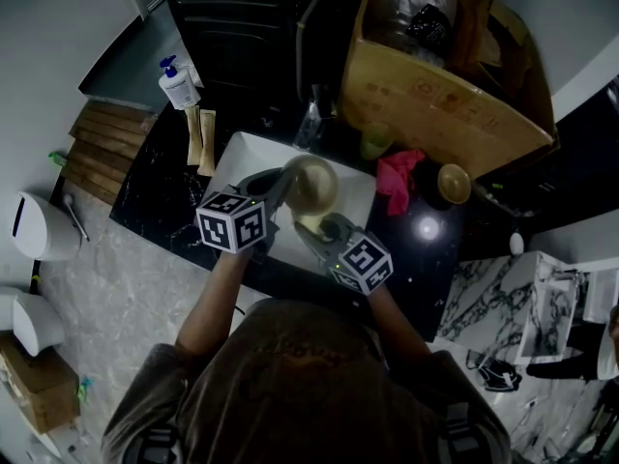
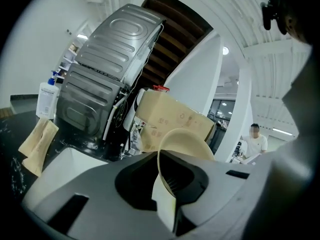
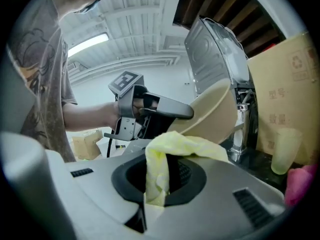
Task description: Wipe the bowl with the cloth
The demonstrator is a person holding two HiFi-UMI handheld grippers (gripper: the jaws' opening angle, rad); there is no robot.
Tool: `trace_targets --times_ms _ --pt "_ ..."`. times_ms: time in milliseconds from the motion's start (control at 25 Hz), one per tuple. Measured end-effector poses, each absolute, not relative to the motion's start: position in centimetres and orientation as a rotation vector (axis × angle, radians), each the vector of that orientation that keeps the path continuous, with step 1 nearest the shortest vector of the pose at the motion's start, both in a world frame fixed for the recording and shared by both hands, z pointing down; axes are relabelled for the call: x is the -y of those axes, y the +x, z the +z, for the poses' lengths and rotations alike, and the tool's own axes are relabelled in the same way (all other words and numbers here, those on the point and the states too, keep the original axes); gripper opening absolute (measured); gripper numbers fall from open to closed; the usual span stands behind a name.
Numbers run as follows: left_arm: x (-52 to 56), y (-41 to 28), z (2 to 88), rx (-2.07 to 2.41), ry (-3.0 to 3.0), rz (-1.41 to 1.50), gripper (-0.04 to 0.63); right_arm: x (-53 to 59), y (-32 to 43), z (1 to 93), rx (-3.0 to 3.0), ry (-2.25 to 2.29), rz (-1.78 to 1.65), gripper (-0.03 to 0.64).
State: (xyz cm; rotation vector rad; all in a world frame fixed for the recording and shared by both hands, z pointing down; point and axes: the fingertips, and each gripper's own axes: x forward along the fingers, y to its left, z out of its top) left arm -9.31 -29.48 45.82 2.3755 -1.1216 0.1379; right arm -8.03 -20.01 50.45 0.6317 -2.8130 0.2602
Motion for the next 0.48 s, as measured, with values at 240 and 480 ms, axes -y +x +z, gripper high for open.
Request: trace_targets --times_ms 240,480 --pt "28.9 -7.9 45.1 1.072 2.377 0.089 0.025 20.2 -9.7 50.1 2.837 0.610 0.239 0.029" --pt "29.3 -8.4 44.6 1.123 2.392 0.095 0.025 19.9 -9.6 49.7 2.836 0.575 0.225 0.029"
